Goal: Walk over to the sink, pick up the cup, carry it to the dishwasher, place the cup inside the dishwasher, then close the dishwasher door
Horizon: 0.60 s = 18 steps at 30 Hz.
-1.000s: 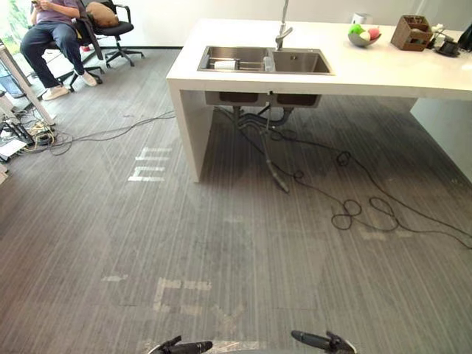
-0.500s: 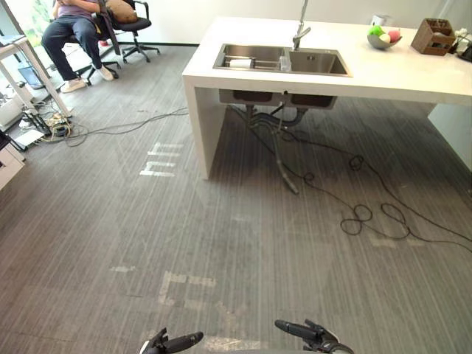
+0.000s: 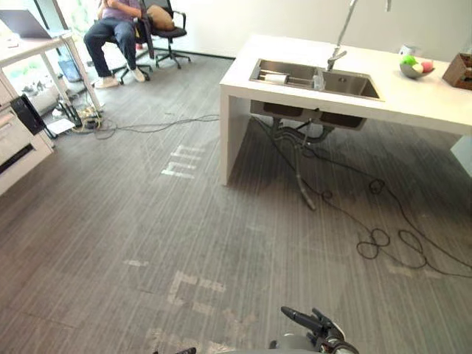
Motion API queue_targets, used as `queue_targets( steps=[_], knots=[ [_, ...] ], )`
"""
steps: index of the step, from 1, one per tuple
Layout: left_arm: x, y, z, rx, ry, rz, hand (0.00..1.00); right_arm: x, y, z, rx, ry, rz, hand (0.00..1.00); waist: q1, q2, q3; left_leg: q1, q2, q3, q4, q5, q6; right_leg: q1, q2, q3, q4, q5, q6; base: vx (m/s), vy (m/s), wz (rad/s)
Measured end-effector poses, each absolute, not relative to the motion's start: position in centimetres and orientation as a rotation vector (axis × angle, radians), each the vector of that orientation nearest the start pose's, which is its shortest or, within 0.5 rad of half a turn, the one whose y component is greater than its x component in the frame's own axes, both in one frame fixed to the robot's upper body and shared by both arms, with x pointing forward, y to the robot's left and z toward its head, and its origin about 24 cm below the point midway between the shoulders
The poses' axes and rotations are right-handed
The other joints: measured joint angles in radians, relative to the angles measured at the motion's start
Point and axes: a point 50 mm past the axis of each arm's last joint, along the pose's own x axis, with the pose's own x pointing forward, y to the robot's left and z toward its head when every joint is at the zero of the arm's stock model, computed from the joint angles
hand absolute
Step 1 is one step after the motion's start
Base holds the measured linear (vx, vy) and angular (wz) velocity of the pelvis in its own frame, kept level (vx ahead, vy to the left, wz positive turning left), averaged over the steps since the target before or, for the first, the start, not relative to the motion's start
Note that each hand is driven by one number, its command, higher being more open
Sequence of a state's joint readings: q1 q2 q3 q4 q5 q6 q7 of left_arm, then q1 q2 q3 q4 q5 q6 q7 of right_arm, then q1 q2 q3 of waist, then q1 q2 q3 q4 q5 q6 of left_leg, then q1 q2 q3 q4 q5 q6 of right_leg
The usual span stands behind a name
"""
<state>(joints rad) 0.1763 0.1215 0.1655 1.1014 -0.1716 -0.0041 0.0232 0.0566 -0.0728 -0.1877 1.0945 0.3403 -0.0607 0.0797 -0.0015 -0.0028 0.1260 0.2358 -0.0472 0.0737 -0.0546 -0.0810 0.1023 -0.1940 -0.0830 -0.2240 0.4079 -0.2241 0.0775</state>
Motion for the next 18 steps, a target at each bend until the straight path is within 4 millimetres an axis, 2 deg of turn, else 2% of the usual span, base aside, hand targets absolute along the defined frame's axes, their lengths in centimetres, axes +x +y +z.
queue_targets(
  steps=[1,2,3,5,7,8,9,10,11,12,13,14,15,16,18],
  knots=[
    [4.3,22.0,-16.8,-0.122,1.226,0.379,1.00,9.9,-20.0,-16.0,0.377,1.011,-0.360,1.00,-0.002,0.003,0.006,0.008,0.009,0.000,0.001,-0.007,0.001,-0.015,0.012,-0.002,-0.029,0.024,-0.002,0.35,0.032,-0.01],
    [4.7,21.9,-16.8,-0.120,1.220,0.362,1.00,10.1,-20.1,-16.0,0.385,1.005,-0.364,1.00,-0.011,0.004,0.021,0.032,0.026,-0.001,0.002,-0.025,-0.009,-0.042,0.036,0.001,-0.095,0.086,-0.006,0.24,0.004,0.08],
    [4.8,22.1,-16.7,-0.116,1.217,0.344,1.00,10.2,-20.1,-16.0,0.390,1.003,-0.363,1.00,-0.015,-0.003,0.028,0.059,0.034,-0.003,0.005,-0.047,-0.025,-0.062,0.049,0.005,-0.177,0.159,0.005,0.37,-0.009,0.09],
    [4.9,22.4,-16.6,-0.102,1.212,0.320,1.00,10.2,-19.9,-16.0,0.412,0.997,-0.368,1.00,-0.015,-0.021,0.037,0.103,0.023,-0.008,0.028,-0.093,-0.056,-0.083,0.043,0.009,-0.235,0.213,0.001,0.39,-0.063,0.16],
    [4.8,22.4,-16.6,-0.120,1.200,0.331,1.00,10.1,-19.9,-15.9,0.439,0.990,-0.381,1.00,-0.016,-0.022,0.036,0.141,0.022,-0.015,0.067,-0.169,-0.077,-0.089,0.036,0.014,-0.222,0.224,-0.016,0.43,-0.119,0.33],
    [4.7,22.4,-16.6,-0.119,1.188,0.335,1.00,10.0,-19.9,-16.0,0.452,0.993,-0.383,1.00,-0.018,-0.018,0.030,0.150,0.032,-0.028,0.107,-0.230,-0.093,-0.091,0.040,0.017,-0.185,0.223,-0.040,0.50,-0.202,0.45],
    [4.4,22.0,-16.6,-0.138,1.183,0.348,1.00,9.6,-20.2,-16.0,0.465,1.004,-0.390,1.00,-0.020,0.003,0.014,0.154,0.063,-0.036,0.151,-0.277,-0.123,-0.094,0.067,0.014,-0.152,0.250,-0.099,0.53,-0.225,0.45],
    [4.3,21.9,-16.6,-0.143,1.183,0.349,1.00,9.7,-20.2,-16.0,0.463,1.006,-0.385,1.00,-0.019,0.007,0.009,0.141,0.075,-0.035,0.200,-0.283,-0.133,-0.095,0.082,0.009,-0.142,0.266,-0.117,0.59,-0.268,0.21],
    [4.2,21.8,-16.6,-0.152,1.185,0.355,1.00,9.6,-20.1,-16.1,0.463,1.023,-0.378,1.00,-0.012,0.012,-0.002,0.072,0.098,-0.033,0.372,-0.281,-0.148,-0.078,0.107,0.013,-0.149,0.282,-0.152,0.61,-0.283,-0.10],
    [4.1,21.6,-16.7,-0.166,1.186,0.362,1.00,9.9,-20.4,-16.0,0.445,1.020,-0.356,1.00,-0.013,0.027,-0.010,-0.009,0.137,-0.031,0.579,-0.244,-0.209,-0.038,0.143,0.017,-0.176,0.266,-0.163,0.74,-0.337,-0.35],
    [4.3,21.2,-16.7,-0.173,1.173,0.364,1.00,10.0,-20.4,-15.9,0.427,1.019,-0.339,1.00,-0.013,0.049,-0.013,-0.077,0.169,-0.029,0.740,-0.180,-0.245,-0.008,0.180,0.031,-0.204,0.259,-0.182,0.63,-0.265,-0.48],
    [4.6,20.9,-16.7,-0.176,1.149,0.363,1.00,10.2,-20.6,-15.8,0.410,1.016,-0.329,1.00,-0.010,0.064,-0.013,-0.124,0.200,-0.025,0.853,-0.154,-0.251,0.018,0.206,0.049,-0.228,0.253,-0.192,0.63,-0.232,-0.66],
    [5.7,20.5,-16.4,-0.097,1.087,0.327,1.00,10.4,-20.8,-15.7,0.390,1.015,-0.321,1.00,-0.010,0.086,-0.007,-0.206,0.263,0.010,1.052,-0.156,-0.237,0.083,0.253,0.075,-0.270,0.243,-0.209,0.62,-0.205,-0.75],
    [7.5,20.5,-15.6,0.095,0.990,0.228,1.00,10.6,-20.8,-15.7,0.389,1.014,-0.326,1.00,-0.007,0.082,0.004,-0.266,0.289,0.016,1.176,-0.171,-0.218,0.155,0.279,0.109,-0.304,0.231,-0.226,0.71,-0.224,-0.79],
    [11.8,19.7,-13.1,0.407,0.721,0.007,1.00,10.7,-20.5,-15.7,0.383,1.026,-0.326,1.00,0.006,0.063,0.025,-0.354,0.273,0.016,1.202,-0.215,-0.193,0.257,0.283,0.163,-0.344,0.220,-0.241,0.55,-0.134,-0.69]
  ],
)
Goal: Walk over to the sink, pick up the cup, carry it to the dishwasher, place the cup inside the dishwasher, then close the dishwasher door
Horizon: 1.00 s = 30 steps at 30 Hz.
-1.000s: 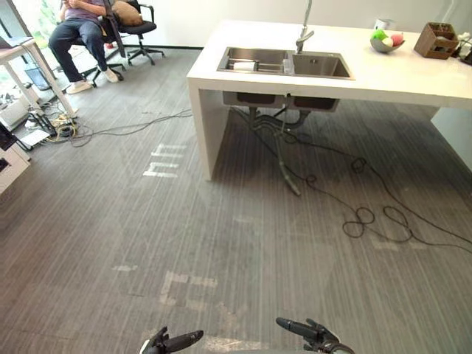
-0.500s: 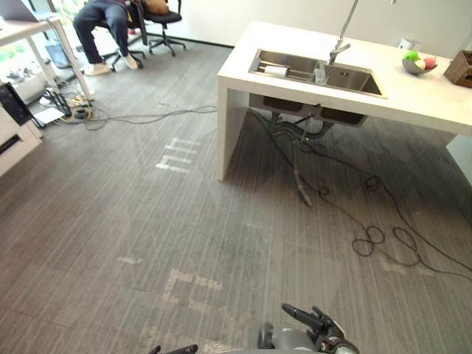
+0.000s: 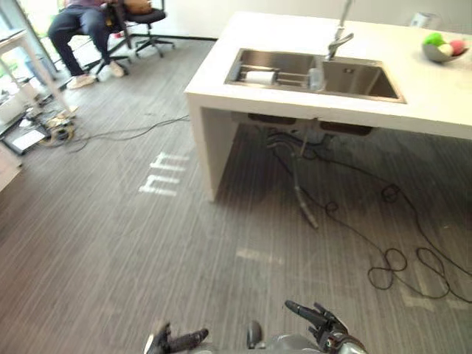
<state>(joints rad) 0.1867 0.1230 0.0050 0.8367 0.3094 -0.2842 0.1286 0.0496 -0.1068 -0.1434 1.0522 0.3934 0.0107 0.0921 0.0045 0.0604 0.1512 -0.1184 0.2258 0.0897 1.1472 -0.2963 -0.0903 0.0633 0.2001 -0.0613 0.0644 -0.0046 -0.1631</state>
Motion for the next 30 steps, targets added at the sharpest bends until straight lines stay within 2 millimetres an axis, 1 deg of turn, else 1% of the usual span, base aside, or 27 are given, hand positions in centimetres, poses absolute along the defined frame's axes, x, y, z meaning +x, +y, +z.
queue_targets(
  steps=[1,2,3,4,5,6,7,8,9,10,12,13,14,15,16,17,18,20,21,22,23,24,26,27,28,29,30],
  knots=[
    [15.5,18.4,-10.0,0.535,0.468,-0.101,1.00,10.8,-20.7,-15.7,0.367,1.033,-0.316,1.00,0.006,-0.003,0.006,-0.068,-0.015,0.012,-0.071,-0.029,0.021,0.035,-0.007,0.027,-0.017,-0.001,-0.002,0.46,-0.036,-0.61],
    [17.6,17.4,-7.9,0.559,0.324,-0.130,1.00,11.1,-20.6,-15.6,0.360,1.030,-0.304,1.00,0.008,-0.003,0.007,-0.104,-0.024,0.030,-0.134,-0.037,0.030,0.045,-0.012,0.042,-0.026,-0.003,-0.003,0.43,0.000,-0.69],
    [21.1,15.5,-3.3,0.552,0.046,-0.145,1.00,12.0,-20.7,-15.3,0.337,1.022,-0.273,1.00,0.008,-0.012,0.014,-0.157,-0.048,0.077,-0.263,-0.043,0.043,0.068,-0.037,0.066,-0.045,-0.017,0.002,0.40,0.063,-0.50],
    [22.5,14.7,-0.9,0.558,-0.101,-0.139,1.00,12.5,-20.6,-15.1,0.320,1.015,-0.245,1.00,0.006,-0.015,0.022,-0.177,-0.066,0.098,-0.336,-0.038,0.051,0.084,-0.050,0.078,-0.052,-0.030,0.007,0.38,0.105,-0.50],
    [24.4,12.6,3.9,0.544,-0.371,-0.138,1.00,12.6,-20.6,-15.1,0.279,1.025,-0.197,1.00,0.000,-0.017,0.026,-0.201,-0.107,0.116,-0.516,0.007,0.059,0.103,-0.076,0.098,-0.052,-0.055,0.016,0.46,0.147,-0.40],
    [25.0,10.8,8.3,0.522,-0.611,-0.134,1.00,12.3,-20.7,-15.2,0.241,1.053,-0.160,1.00,-0.001,-0.017,0.026,-0.201,-0.148,0.097,-0.740,0.101,0.043,0.126,-0.093,0.124,-0.054,-0.084,0.031,0.38,0.137,-0.35],
    [25.0,10.6,8.7,0.520,-0.638,-0.133,1.00,12.3,-20.7,-15.2,0.237,1.057,-0.158,1.00,-0.001,-0.016,0.026,-0.200,-0.151,0.093,-0.765,0.114,0.039,0.129,-0.093,0.127,-0.054,-0.087,0.033,0.41,0.166,-0.57],
    [24.4,8.8,13.0,0.502,-0.911,-0.125,1.00,11.5,-20.8,-15.6,0.210,1.107,-0.144,1.00,0.002,0.013,0.010,-0.201,-0.172,0.028,-0.948,0.197,0.025,0.165,-0.090,0.164,-0.057,-0.128,0.046,0.44,0.191,-0.66],
    [23.8,8.0,14.9,0.510,-1.056,-0.127,1.00,10.7,-20.7,-15.9,0.203,1.140,-0.147,1.00,0.004,0.020,0.005,-0.193,-0.178,0.023,-0.979,0.241,0.036,0.206,-0.096,0.187,-0.049,-0.163,0.056,0.47,0.204,-0.82],
    [23.4,7.7,15.3,0.514,-1.110,-0.131,1.00,10.4,-20.6,-16.0,0.194,1.153,-0.145,1.00,0.009,0.012,-0.001,-0.183,-0.183,0.029,-0.968,0.288,0.050,0.217,-0.108,0.202,-0.035,-0.187,0.063,0.55,0.212,-0.75],
    [22.6,6.7,15.5,0.542,-1.177,-0.204,1.00,9.6,-20.5,-16.1,0.184,1.164,-0.156,1.00,0.005,0.001,-0.047,-0.158,-0.208,0.056,-0.979,0.401,0.124,0.172,-0.140,0.212,0.116,-0.254,0.144,0.62,0.196,-0.55],
    [22.6,6.4,15.3,0.554,-1.171,-0.232,1.00,9.7,-20.6,-16.1,0.179,1.160,-0.155,1.00,0.004,0.000,-0.047,-0.137,-0.212,0.061,-0.990,0.417,0.134,0.146,-0.143,0.205,0.196,-0.265,0.162,0.73,0.201,-0.28],
    [23.0,5.9,14.7,0.602,-1.141,-0.292,1.00,9.8,-20.2,-16.1,0.164,1.159,-0.138,1.00,0.004,-0.025,-0.056,-0.079,-0.235,0.078,-1.022,0.416,0.152,0.072,-0.166,0.180,0.408,-0.273,0.192,0.69,0.180,-0.18],
    [23.5,5.5,14.1,0.671,-1.102,-0.349,1.00,9.8,-19.5,-16.3,0.163,1.163,-0.114,1.00,0.001,-0.062,-0.059,-0.023,-0.259,0.086,-1.044,0.394,0.153,-0.012,-0.196,0.137,0.631,-0.212,0.306,0.57,0.142,-0.12],
    [23.8,5.4,13.8,0.707,-1.079,-0.372,1.00,9.9,-18.9,-16.3,0.167,1.161,-0.102,1.00,-0.003,-0.076,-0.058,0.004,-0.263,0.085,-1.046,0.374,0.156,-0.056,-0.215,0.113,0.732,-0.147,0.387,0.51,0.109,-0.13],
    [24.5,5.6,13.1,0.775,-1.022,-0.393,1.00,10.5,-18.6,-16.2,0.160,1.145,-0.091,1.00,-0.006,-0.099,-0.053,0.068,-0.266,0.093,-1.045,0.333,0.154,-0.139,-0.274,0.045,0.934,-0.060,0.354,0.40,0.078,-0.24],
    [25.4,5.8,12.3,0.826,-0.932,-0.384,1.00,10.9,-19.0,-15.9,0.144,1.125,-0.093,1.00,-0.013,-0.100,-0.054,0.133,-0.259,0.101,-1.049,0.295,0.152,-0.201,-0.340,-0.022,1.050,-0.117,0.261,0.58,0.111,-0.25],
    [26.8,6.3,11.5,0.907,-0.809,-0.363,1.00,11.5,-19.1,-15.7,0.140,1.100,-0.118,1.00,-0.029,-0.089,-0.056,0.209,-0.225,0.103,-1.065,0.262,0.141,-0.274,-0.382,-0.079,1.030,-0.174,0.207,0.43,0.052,-0.10],
    [27.3,6.5,11.5,0.933,-0.778,-0.354,1.00,11.7,-19.1,-15.6,0.153,1.089,-0.138,1.00,-0.036,-0.084,-0.053,0.223,-0.209,0.101,-1.071,0.258,0.137,-0.296,-0.383,-0.089,0.974,-0.186,0.206,0.48,-0.058,0.25],
    [29.0,7.1,11.8,0.975,-0.682,-0.324,1.00,12.1,-18.9,-15.4,0.198,1.070,-0.194,1.00,-0.061,-0.082,-0.052,0.243,-0.165,0.085,-1.074,0.246,0.118,-0.330,-0.376,-0.114,0.719,-0.197,0.206,0.41,-0.107,0.30],
    [29.2,7.3,11.9,0.981,-0.665,-0.318,1.00,12.2,-18.9,-15.4,0.204,1.067,-0.201,1.00,-0.062,-0.081,-0.051,0.247,-0.157,0.085,-1.075,0.243,0.113,-0.330,-0.375,-0.116,0.666,-0.195,0.206,0.41,-0.141,0.33],
    [29.9,7.9,12.1,0.992,-0.609,-0.297,1.00,12.0,-18.8,-15.4,0.214,1.069,-0.219,1.00,-0.067,-0.080,-0.050,0.271,-0.134,0.086,-1.074,0.223,0.084,-0.325,-0.375,-0.112,0.463,-0.171,0.214,0.33,-0.181,0.10],
    [30.6,9.0,12.3,0.992,-0.539,-0.257,1.00,11.8,-18.7,-15.4,0.213,1.068,-0.217,1.00,-0.069,-0.080,-0.051,0.311,-0.108,0.088,-1.063,0.167,0.033,-0.316,-0.376,-0.068,0.247,-0.077,0.214,0.45,-0.317,0.08],
    [30.8,9.6,12.2,1.001,-0.503,-0.231,1.00,11.3,-18.4,-15.5,0.209,1.084,-0.203,1.00,-0.066,-0.096,-0.056,0.334,-0.104,0.087,-1.036,0.116,-0.006,-0.306,-0.382,-0.023,0.180,0.026,0.215,0.42,-0.350,0.11],
    [30.9,9.9,12.1,1.009,-0.488,-0.222,1.00,10.9,-18.2,-15.6,0.213,1.095,-0.196,1.00,-0.066,-0.116,-0.069,0.344,-0.105,0.082,-1.019,0.091,-0.024,-0.297,-0.390,0.000,0.174,0.098,0.204,0.45,-0.414,0.17],
    [30.7,10.2,11.3,0.982,-0.437,-0.191,1.00,11.0,-19.5,-15.3,0.176,1.099,-0.191,1.00,-0.068,-0.053,-0.074,0.355,-0.044,0.093,-0.983,0.055,-0.057,-0.279,-0.349,-0.021,0.209,0.071,0.261,0.41,-0.392,0.25],
    [30.6,9.7,11.3,0.958,-0.436,-0.194,1.00,10.9,-20.3,-15.3,0.161,1.109,-0.187,1.00,-0.068,-0.015,-0.086,0.343,-0.011,0.118,-0.976,0.061,-0.058,-0.277,-0.325,-0.048,0.210,0.053,0.247,0.39,-0.361,0.27]
  ],
)
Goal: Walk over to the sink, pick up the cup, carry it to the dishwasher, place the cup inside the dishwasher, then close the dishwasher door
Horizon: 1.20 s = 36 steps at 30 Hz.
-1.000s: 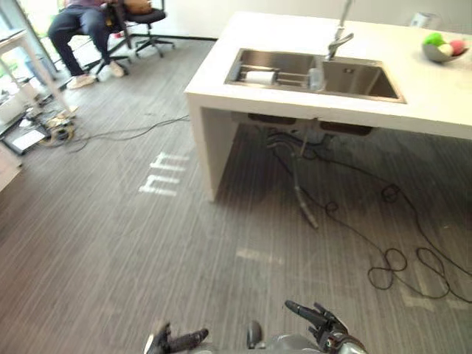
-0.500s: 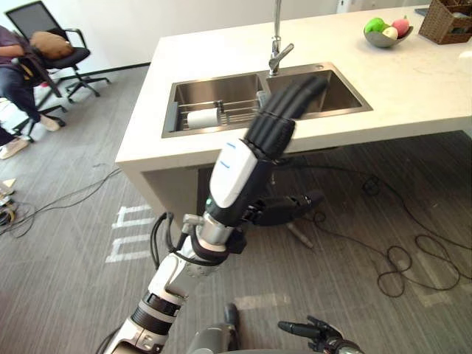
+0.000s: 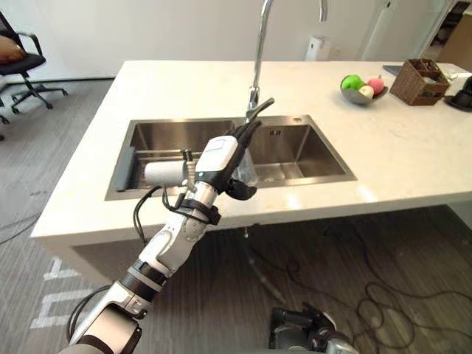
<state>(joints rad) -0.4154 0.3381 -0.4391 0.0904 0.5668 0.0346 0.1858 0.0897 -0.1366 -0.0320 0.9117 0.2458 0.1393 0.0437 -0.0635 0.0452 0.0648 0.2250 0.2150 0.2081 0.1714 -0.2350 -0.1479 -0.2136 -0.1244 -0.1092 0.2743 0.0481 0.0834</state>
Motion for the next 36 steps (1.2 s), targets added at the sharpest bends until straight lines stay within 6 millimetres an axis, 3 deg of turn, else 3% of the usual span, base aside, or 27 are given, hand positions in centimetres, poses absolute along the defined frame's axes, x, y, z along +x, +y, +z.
queue_targets(
  steps=[1,3,5,7,8,10,12,17,22,30,36],
  knots=[
    [30.6,9.5,11.4,0.938,-0.441,-0.194,1.00,11.0,-20.5,-15.2,0.157,1.114,-0.173,1.00,0.003,0.019,-0.006,-0.001,0.016,0.018,0.000,0.015,0.001,0.001,0.010,-0.012,0.007,-0.017,-0.008,0.31,-0.292,0.35],
    [30.5,9.4,11.8,0.857,-0.440,-0.201,1.00,10.8,-20.4,-15.3,0.169,1.148,-0.123,1.00,0.009,0.015,-0.004,-0.042,0.055,0.023,0.086,0.082,0.009,0.043,0.015,-0.062,0.001,-0.078,-0.027,0.27,-0.316,0.54],
    [30.5,9.5,12.0,0.780,-0.436,-0.214,1.00,10.6,-20.6,-15.3,0.163,1.158,-0.099,1.00,0.012,0.005,0.003,-0.101,0.105,0.091,0.187,0.079,0.009,0.128,0.013,-0.122,-0.072,-0.073,-0.049,0.23,-0.306,0.82],
    [30.7,10.0,12.7,0.715,-0.453,-0.208,1.00,10.2,-21.0,-15.4,0.152,1.173,-0.117,1.00,0.014,0.005,-0.008,-0.126,0.095,0.178,0.096,0.096,0.020,0.174,0.002,-0.174,-0.111,-0.064,-0.043,0.16,-0.136,0.75],
    [30.8,10.3,13.7,0.688,-0.487,-0.192,1.00,10.3,-21.5,-15.3,0.151,1.174,-0.143,1.00,0.022,0.020,-0.016,-0.150,0.064,0.189,-0.011,0.191,0.027,0.175,0.002,-0.193,-0.118,-0.064,-0.040,0.11,-0.002,0.43],
    [31.1,11.2,15.2,0.684,-0.540,-0.150,1.00,10.9,-21.7,-15.3,0.157,1.175,-0.158,1.00,0.026,0.035,-0.025,-0.146,0.039,0.210,-0.092,0.231,0.014,0.167,0.001,-0.199,-0.119,-0.066,-0.034,0.14,0.036,0.27],
    [31.7,13.0,16.8,0.705,-0.565,-0.086,1.00,12.0,-21.4,-15.0,0.165,1.153,-0.147,1.00,0.023,0.032,-0.023,-0.141,0.018,0.213,-0.141,0.241,0.010,0.155,-0.004,-0.196,-0.132,-0.060,-0.022,0.09,0.058,0.04],
    [32.5,14.6,19.3,0.797,-0.589,-0.049,1.00,12.1,-21.1,-15.1,0.206,1.150,-0.173,1.00,0.019,0.031,-0.023,-0.133,-0.011,0.210,-0.168,0.251,0.022,0.183,-0.015,-0.198,-0.191,-0.034,-0.004,0.03,0.041,0.04],
    [33.8,16.3,21.8,1.038,-0.543,-0.113,1.00,11.8,-20.7,-15.3,0.231,1.165,-0.141,1.00,0.013,0.034,-0.026,-0.132,-0.011,0.212,-0.190,0.258,0.019,0.202,0.000,-0.197,-0.261,0.009,-0.006,-0.02,-0.009,-0.03],
    [35.2,19.3,22.1,1.371,-0.327,-0.160,1.00,11.4,-20.8,-15.4,0.238,1.178,-0.135,1.00,-0.003,0.029,-0.030,-0.113,-0.030,0.226,-0.225,0.268,0.020,0.230,0.005,-0.178,-0.352,0.074,-0.003,-0.06,-0.005,-0.07],
    [35.5,18.5,21.5,1.474,-0.251,-0.263,1.00,11.1,-20.7,-15.5,0.243,1.185,-0.132,1.00,-0.010,0.015,-0.038,-0.101,-0.037,0.240,-0.239,0.271,0.021,0.230,0.003,-0.165,-0.359,0.083,-0.001,-0.02,-0.005,-0.07]
  ],
)
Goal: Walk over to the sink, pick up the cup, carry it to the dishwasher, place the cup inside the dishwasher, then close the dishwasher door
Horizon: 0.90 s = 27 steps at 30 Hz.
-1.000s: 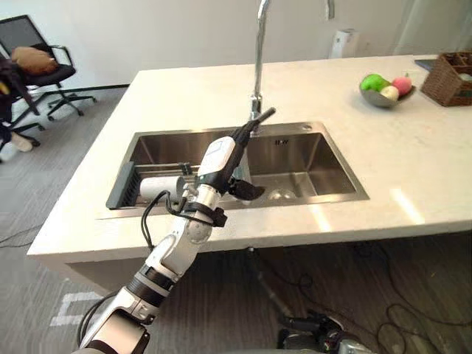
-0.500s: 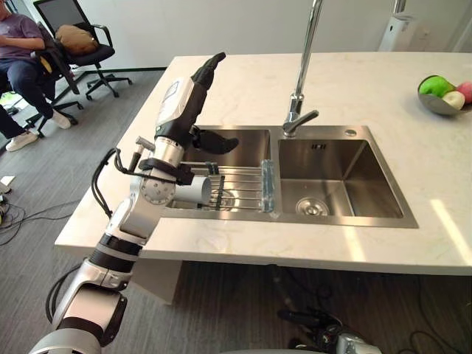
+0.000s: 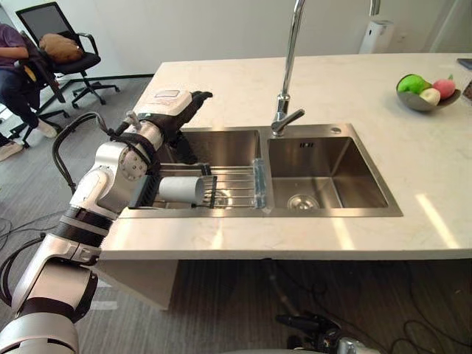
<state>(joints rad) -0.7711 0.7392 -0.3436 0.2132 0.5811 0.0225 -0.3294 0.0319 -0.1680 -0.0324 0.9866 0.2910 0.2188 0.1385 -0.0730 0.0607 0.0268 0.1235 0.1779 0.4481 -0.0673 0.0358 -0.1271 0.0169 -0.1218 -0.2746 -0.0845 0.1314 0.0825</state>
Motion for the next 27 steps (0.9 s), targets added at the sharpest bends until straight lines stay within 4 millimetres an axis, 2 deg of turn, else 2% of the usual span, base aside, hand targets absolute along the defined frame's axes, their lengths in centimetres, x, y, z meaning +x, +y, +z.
queue_targets(
  steps=[2,6,12,19,27],
  knots=[
    [35.5,18.3,21.2,1.482,-0.240,-0.288,1.00,11.1,-20.6,-15.5,0.246,1.185,-0.128,1.00,-0.003,-0.004,-0.003,0.000,-0.001,0.002,-0.001,0.000,0.000,-0.002,0.000,0.002,0.000,0.001,0.000,0.00,-0.003,-0.02],
    [36.0,19.3,19.8,1.484,-0.129,-0.331,1.00,11.0,-20.4,-15.6,0.254,1.186,-0.118,1.00,-0.020,-0.015,-0.009,0.001,-0.002,0.004,-0.001,0.000,0.000,-0.003,-0.001,0.004,0.000,0.002,0.000,-0.01,-0.004,-0.01],
    [36.4,20.5,18.5,1.482,-0.035,-0.359,1.00,10.8,-20.2,-15.7,0.261,1.197,-0.115,1.00,-0.021,-0.027,-0.015,0.003,-0.003,0.015,-0.001,0.000,0.000,-0.009,0.000,0.015,-0.001,0.008,0.000,-0.03,-0.013,-0.06],
    [36.5,21.8,16.7,1.517,0.064,-0.379,1.00,10.7,-20.2,-15.7,0.261,1.206,-0.117,1.00,-0.022,-0.028,-0.015,0.019,-0.010,0.015,-0.009,0.000,0.000,-0.001,-0.005,0.012,-0.007,0.012,0.001,-0.04,-0.011,-0.02],
    [35.5,22.7,13.3,1.534,0.152,-0.443,1.00,10.6,-20.3,-15.7,0.261,1.213,-0.121,1.00,-0.022,-0.028,-0.015,0.019,-0.015,0.011,-0.016,0.000,0.000,-0.002,-0.009,0.001,-0.007,0.013,0.004,-0.01,-0.003,0.01]
  ],
)
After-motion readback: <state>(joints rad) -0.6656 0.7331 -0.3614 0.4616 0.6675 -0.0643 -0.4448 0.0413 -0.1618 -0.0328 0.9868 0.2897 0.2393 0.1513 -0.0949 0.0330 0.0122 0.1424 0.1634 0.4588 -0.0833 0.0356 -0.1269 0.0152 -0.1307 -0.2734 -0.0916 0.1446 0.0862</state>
